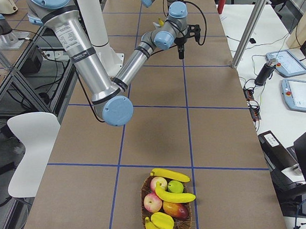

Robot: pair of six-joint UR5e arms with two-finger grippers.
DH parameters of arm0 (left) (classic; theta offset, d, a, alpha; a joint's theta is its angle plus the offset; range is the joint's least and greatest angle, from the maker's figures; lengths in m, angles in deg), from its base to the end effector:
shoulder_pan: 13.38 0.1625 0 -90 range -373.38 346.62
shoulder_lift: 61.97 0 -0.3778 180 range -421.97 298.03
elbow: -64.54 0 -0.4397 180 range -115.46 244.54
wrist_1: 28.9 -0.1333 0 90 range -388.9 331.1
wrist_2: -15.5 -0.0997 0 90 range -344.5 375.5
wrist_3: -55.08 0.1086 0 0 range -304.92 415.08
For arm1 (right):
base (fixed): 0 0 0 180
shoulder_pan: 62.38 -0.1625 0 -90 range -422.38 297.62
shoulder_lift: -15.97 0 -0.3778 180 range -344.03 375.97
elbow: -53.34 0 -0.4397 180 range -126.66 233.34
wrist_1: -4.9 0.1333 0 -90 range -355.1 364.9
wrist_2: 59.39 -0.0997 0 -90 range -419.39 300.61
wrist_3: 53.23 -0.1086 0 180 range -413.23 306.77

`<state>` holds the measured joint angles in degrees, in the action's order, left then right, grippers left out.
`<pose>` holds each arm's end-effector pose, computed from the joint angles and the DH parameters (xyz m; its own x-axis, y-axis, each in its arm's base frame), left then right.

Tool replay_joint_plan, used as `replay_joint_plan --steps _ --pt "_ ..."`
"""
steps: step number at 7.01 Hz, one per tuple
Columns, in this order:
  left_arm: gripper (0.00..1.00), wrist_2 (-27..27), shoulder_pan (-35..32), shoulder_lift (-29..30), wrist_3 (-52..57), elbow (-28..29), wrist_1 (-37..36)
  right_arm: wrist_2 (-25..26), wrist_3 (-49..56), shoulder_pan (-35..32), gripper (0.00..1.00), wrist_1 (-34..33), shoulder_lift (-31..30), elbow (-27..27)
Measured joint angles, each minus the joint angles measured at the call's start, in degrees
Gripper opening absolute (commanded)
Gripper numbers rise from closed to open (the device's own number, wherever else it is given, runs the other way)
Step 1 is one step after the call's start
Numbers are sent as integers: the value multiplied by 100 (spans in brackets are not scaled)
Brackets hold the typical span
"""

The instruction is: Transfer all bananas from basket to plate

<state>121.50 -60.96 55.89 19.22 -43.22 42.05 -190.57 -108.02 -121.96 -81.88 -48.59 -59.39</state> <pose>0.3419 -0.5274 0.2310 0.8611 0.2125 -0.4618 -0.1220 0.9683 0.2181 -0.2412 -0.5328 0.1491 0.4822 -0.0359 0.8753 -0.1353 0.9841 0.1148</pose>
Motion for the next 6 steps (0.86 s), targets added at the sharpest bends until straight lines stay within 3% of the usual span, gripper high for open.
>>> replay_joint_plan --steps 2,4,6 --pt "100 662 -191 320 -297 0 31 -12 1376 -521 100 -48 -791 132" --pt "100 811 -206 404 -444 57 217 -11 2917 -1184 100 -446 -1354 363" --pt "100 840 -174 411 -515 128 402 76 4490 -1704 100 -1271 -1606 547"
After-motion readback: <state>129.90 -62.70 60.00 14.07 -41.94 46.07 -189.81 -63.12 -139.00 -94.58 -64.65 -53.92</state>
